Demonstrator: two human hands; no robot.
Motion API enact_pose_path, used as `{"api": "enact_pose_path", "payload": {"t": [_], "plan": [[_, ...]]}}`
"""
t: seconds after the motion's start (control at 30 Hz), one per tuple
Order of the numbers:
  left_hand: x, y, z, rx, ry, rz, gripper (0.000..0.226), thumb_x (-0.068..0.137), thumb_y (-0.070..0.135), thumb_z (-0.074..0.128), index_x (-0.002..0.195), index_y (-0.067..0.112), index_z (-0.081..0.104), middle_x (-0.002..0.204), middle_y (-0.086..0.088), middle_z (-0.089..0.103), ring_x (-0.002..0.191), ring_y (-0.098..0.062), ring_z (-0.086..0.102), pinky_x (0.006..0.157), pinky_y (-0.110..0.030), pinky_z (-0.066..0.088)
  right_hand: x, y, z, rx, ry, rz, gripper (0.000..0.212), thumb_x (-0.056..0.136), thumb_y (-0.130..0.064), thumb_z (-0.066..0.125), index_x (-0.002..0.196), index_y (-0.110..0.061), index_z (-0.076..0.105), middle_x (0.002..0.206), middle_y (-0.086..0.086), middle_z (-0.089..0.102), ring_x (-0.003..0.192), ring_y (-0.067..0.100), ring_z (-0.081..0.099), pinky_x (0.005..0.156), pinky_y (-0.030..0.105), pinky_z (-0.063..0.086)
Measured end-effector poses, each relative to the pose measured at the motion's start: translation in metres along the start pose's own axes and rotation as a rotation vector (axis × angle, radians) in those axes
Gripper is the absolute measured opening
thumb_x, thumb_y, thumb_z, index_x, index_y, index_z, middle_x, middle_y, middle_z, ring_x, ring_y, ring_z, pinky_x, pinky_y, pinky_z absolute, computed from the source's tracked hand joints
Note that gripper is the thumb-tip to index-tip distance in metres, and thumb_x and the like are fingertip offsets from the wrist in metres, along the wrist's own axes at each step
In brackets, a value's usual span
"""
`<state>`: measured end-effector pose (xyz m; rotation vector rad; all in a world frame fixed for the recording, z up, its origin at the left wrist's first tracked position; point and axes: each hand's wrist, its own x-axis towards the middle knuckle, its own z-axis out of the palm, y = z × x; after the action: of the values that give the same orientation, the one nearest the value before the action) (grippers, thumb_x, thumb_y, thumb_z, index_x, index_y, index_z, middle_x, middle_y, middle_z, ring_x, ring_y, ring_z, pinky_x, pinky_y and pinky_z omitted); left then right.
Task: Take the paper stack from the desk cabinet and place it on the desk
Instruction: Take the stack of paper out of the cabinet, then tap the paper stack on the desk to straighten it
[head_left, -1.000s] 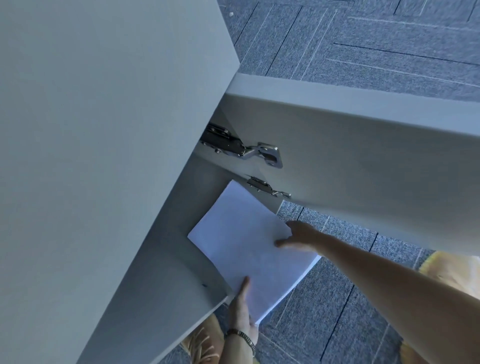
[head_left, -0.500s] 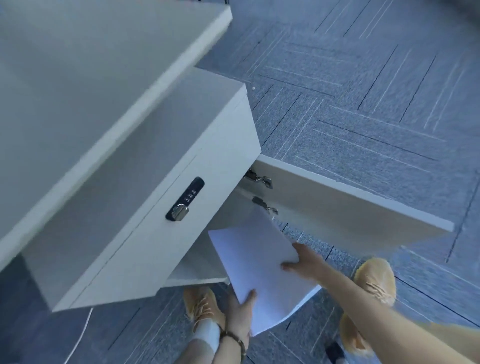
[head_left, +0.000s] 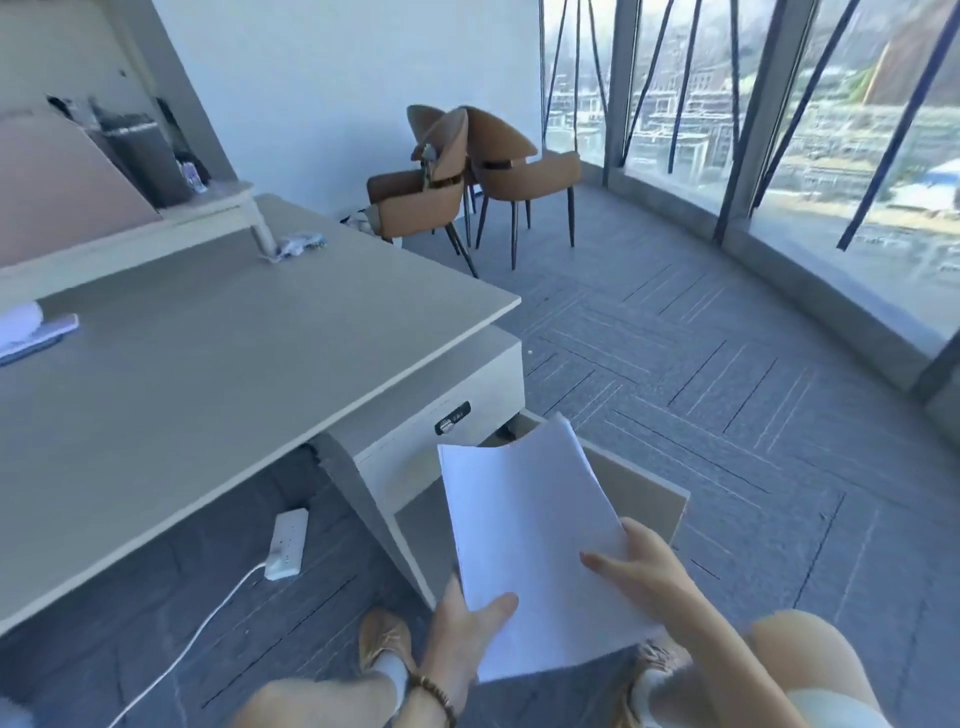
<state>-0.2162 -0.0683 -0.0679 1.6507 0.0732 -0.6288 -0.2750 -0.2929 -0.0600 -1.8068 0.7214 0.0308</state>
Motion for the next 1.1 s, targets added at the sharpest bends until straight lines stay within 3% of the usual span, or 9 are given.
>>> {"api": "enact_pose_path", "payload": {"t": [0.07,0.17,0.33,0.47,0.57,0.73,0.87,1.0,1.1], "plan": [[-0.026,0.023,-0.004,0.044,0.017,0.07,0.043,0.069,0.021,0.082,0.108,0.016,0.064,0.098,0.003,0.078,0.086,-0.011,0.075,0.079,-0.033,0.061,-0.028,-0.017,-0.01,0.05,0.049,-0.051,0.037,0.064,-0.035,0.078,0.097,-0.022,0.069,0.093,0.0,0.078,0.087,0.022,0.074,0.085,0.046,0.058],[-0.065,0.058,-0.015,0.072,0.021,0.201,0.052,0.063,0.035,0.082,0.11,0.025,0.062,0.105,0.005,0.076,0.095,-0.015,0.073,0.09,-0.044,0.058,-0.063,-0.048,-0.02,0.08,0.093,-0.145,0.045,0.061,-0.041,0.078,0.101,-0.022,0.068,0.094,-0.002,0.077,0.086,0.021,0.073,0.085,0.047,0.058],[-0.118,0.108,-0.036,0.007,-0.001,0.411,0.042,0.08,0.008,0.078,0.117,0.02,0.062,0.108,0.002,0.077,0.097,-0.016,0.074,0.077,-0.028,0.059,-0.109,-0.106,-0.028,0.134,0.134,-0.296,0.029,0.072,-0.029,0.08,0.096,-0.019,0.067,0.086,-0.002,0.077,0.082,0.022,0.073,0.084,0.05,0.058],[-0.143,0.138,-0.054,-0.048,0.011,0.506,0.043,0.084,0.004,0.072,0.123,0.018,0.06,0.11,0.002,0.077,0.1,-0.016,0.073,0.078,-0.029,0.059,-0.126,-0.153,-0.03,0.136,0.096,-0.419,0.042,0.06,-0.046,0.073,0.092,-0.02,0.065,0.084,-0.001,0.077,0.082,0.027,0.073,0.08,0.052,0.058],[-0.145,0.161,-0.069,-0.073,0.019,0.568,0.048,0.081,0.008,0.071,0.124,0.024,0.058,0.114,0.005,0.075,0.105,-0.014,0.072,0.083,-0.03,0.058,-0.125,-0.187,-0.026,0.191,0.026,-0.468,0.028,0.067,-0.031,0.066,0.093,-0.023,0.066,0.088,0.004,0.076,0.086,0.033,0.072,0.081,0.051,0.056],[-0.115,0.198,-0.106,-0.028,0.165,0.633,0.048,0.075,0.015,0.072,0.119,0.029,0.059,0.115,0.01,0.074,0.106,-0.011,0.07,0.093,-0.041,0.055,-0.093,-0.239,-0.001,0.21,-0.111,-0.511,0.032,0.065,-0.019,0.051,0.095,-0.016,0.064,0.101,0.017,0.068,0.077,0.03,0.066,0.071,0.038,0.048],[-0.061,0.217,-0.147,0.008,0.302,0.629,0.047,0.081,0.003,0.071,0.117,0.031,0.059,0.111,0.014,0.074,0.106,-0.008,0.069,0.095,-0.04,0.054,-0.033,-0.275,0.042,0.135,-0.169,-0.557,0.031,0.069,-0.014,0.054,0.099,-0.017,0.063,0.096,0.014,0.067,0.081,0.027,0.065,0.07,0.036,0.047],[-0.003,0.228,-0.187,-0.062,0.413,0.57,0.051,0.082,-0.008,0.066,0.118,0.028,0.063,0.11,0.011,0.076,0.102,-0.01,0.072,0.089,-0.037,0.056,0.027,-0.304,0.097,0.122,-0.2,-0.561,0.03,0.079,0.0,0.054,0.106,-0.014,0.059,0.105,0.017,0.065,0.096,0.036,0.063,0.076,0.045,0.051],[0.035,0.229,-0.207,-0.084,0.544,0.554,0.05,0.08,-0.005,0.069,0.102,0.039,0.063,0.103,0.017,0.075,0.09,0.001,0.071,0.078,-0.025,0.054,0.067,-0.319,0.134,0.135,-0.221,-0.56,0.031,0.08,0.005,0.052,0.106,-0.01,0.057,0.108,0.018,0.065,0.102,0.037,0.061,0.08,0.045,0.049]]}}
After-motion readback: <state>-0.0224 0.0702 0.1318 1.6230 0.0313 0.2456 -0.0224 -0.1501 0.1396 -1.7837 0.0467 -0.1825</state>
